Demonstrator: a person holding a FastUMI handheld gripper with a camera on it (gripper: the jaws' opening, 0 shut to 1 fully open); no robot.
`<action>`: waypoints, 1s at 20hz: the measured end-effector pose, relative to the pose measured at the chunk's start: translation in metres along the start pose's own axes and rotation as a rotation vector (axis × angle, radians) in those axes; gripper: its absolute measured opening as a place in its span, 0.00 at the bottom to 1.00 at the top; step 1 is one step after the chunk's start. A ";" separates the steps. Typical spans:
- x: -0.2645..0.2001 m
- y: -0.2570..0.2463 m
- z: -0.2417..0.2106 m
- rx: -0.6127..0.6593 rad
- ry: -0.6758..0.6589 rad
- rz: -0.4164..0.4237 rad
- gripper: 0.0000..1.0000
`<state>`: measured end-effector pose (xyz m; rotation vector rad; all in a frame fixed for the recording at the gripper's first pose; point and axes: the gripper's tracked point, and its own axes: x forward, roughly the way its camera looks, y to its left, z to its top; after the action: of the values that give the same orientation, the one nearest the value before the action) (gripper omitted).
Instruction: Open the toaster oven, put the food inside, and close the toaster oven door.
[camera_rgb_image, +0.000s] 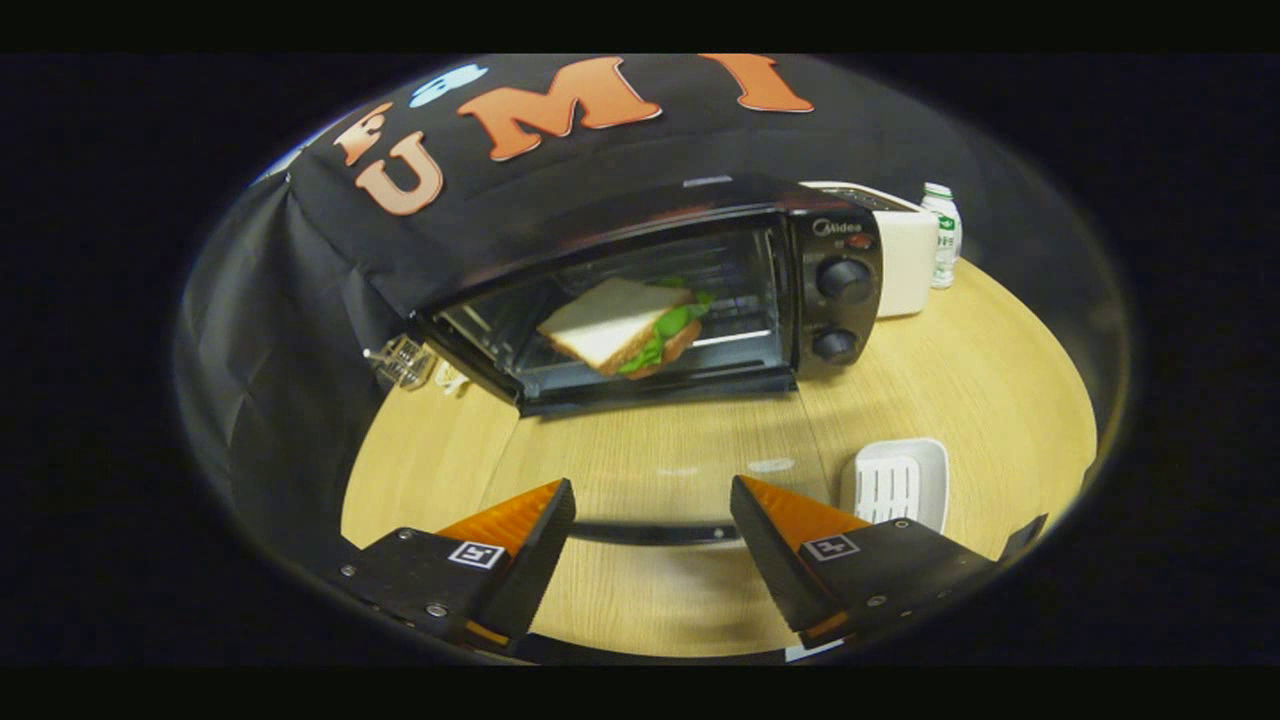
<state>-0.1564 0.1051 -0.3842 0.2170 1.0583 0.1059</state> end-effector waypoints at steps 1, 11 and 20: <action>0.000 0.000 -0.011 -0.008 0.024 0.004 0.93; 0.015 -0.019 -0.065 -0.165 0.147 -0.049 0.90; 0.038 -0.009 -0.050 -0.120 0.124 -0.040 0.90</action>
<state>-0.1815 0.1096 -0.4424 0.0810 1.1748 0.1476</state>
